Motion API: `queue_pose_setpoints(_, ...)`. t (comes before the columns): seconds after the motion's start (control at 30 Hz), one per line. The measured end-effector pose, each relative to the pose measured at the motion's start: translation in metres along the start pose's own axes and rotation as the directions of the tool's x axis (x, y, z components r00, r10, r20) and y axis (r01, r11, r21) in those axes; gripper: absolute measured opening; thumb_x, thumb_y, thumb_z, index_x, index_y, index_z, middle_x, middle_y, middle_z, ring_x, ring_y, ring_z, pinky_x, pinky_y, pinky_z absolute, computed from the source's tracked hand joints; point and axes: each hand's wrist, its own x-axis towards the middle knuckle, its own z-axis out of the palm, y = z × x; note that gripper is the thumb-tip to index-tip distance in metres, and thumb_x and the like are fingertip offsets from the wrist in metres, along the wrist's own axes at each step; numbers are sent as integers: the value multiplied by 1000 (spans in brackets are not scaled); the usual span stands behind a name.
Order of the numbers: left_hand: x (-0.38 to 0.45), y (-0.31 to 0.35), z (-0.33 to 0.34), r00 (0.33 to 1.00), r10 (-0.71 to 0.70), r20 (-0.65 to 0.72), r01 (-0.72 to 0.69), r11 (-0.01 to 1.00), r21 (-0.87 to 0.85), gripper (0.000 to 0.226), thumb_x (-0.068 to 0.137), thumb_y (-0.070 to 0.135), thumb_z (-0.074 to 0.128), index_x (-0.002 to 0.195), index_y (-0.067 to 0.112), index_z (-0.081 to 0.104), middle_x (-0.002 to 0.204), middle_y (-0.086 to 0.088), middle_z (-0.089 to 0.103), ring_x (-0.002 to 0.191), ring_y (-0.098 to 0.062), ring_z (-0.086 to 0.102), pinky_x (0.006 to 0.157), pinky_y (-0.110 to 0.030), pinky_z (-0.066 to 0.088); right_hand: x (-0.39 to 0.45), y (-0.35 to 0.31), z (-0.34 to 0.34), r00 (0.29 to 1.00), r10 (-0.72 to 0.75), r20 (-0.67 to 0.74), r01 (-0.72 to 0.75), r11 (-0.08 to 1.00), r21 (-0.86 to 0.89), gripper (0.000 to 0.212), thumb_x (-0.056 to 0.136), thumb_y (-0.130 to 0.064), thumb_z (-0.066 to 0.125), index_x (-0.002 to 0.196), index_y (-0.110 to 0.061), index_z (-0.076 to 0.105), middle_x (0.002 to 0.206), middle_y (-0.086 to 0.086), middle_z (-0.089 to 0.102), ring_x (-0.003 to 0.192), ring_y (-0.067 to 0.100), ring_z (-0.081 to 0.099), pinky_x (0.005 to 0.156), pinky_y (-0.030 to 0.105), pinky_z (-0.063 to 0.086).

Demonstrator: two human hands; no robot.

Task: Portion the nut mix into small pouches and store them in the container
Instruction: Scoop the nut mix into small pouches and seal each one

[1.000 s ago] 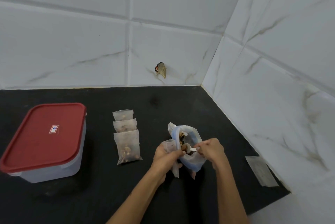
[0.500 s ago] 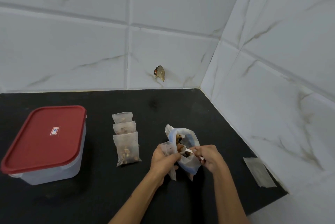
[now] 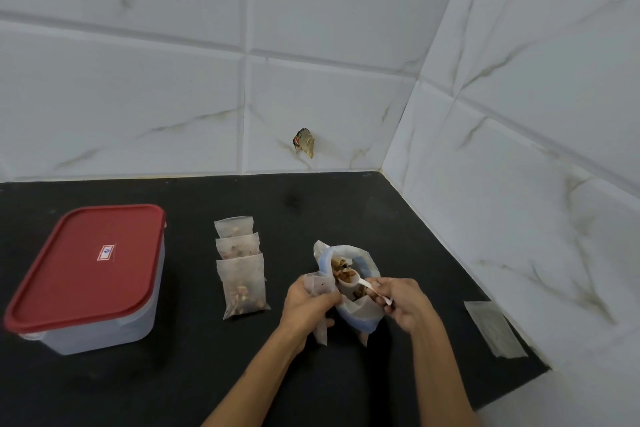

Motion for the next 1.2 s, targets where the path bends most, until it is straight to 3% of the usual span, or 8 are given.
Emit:
queue_pose_setpoints(0.3,-12,19,9,851,479,-216,-317,797,514,41,69,27,79,96,25,48,94,8,55,84,-4,57,71,-27,53,-45,-23,-6,976,-199,-84,198,980,-11,18,89,-2,56,91,-10,71,88,10,65,73,16,49,65,25,43)
queue_pose_setpoints(0.5,-18,30,15,874,455,-170,-311,794,523,42,70,25,77,96,27,44,89,11,55,80,-1,55,64,-20,47,-100,-36,11,864,-496,-84,487,867,-105,22,90,-5,58,88,-22,71,84,0,69,77,8,57,66,21,46)
queue_pose_setpoints(0.6,-20,32,16,875,449,-181,-316,812,490,42,68,25,77,96,26,45,87,10,57,81,-5,57,67,-27,51,-113,-29,20,750,-658,-67,598,718,-357,22,89,-9,61,94,-26,73,87,-15,67,81,-1,59,68,9,46)
queue_pose_setpoints(0.77,-23,37,13,870,449,-202,-325,832,449,42,70,25,78,95,25,45,86,12,57,82,-7,59,67,-26,50,-119,-19,32,591,-806,-23,618,471,-629,26,90,-6,57,105,-20,73,104,-1,68,91,8,58,76,8,38)
queue_pose_setpoints(0.8,-23,38,12,867,457,-199,-337,832,440,42,70,24,78,96,26,44,85,13,56,82,-7,58,65,-23,48,-118,-19,34,581,-814,6,631,445,-636,26,90,-6,55,107,-19,72,105,1,67,95,13,58,76,7,35)
queue_pose_setpoints(0.93,-26,41,11,863,474,-175,-374,833,408,42,72,21,78,98,25,45,87,14,55,80,-1,55,60,-14,41,-116,-17,39,785,-620,21,398,477,-783,43,96,-30,52,137,-24,40,133,-8,40,114,0,36,83,-2,20)
queue_pose_setpoints(1.07,-27,42,10,851,495,-177,-401,829,390,39,73,20,77,96,23,46,87,13,57,79,0,56,59,-13,41,-122,-17,42,648,-761,39,527,411,-744,37,92,-26,60,124,-36,45,91,-28,33,83,-8,34,69,-12,17)
queue_pose_setpoints(1.2,-28,43,8,849,501,-169,-419,832,364,41,70,18,77,97,22,47,86,11,57,78,-3,57,59,-12,41,-120,-12,47,580,-813,61,609,383,-694,30,87,-14,67,105,-37,60,94,-22,45,95,-3,48,73,-3,28)
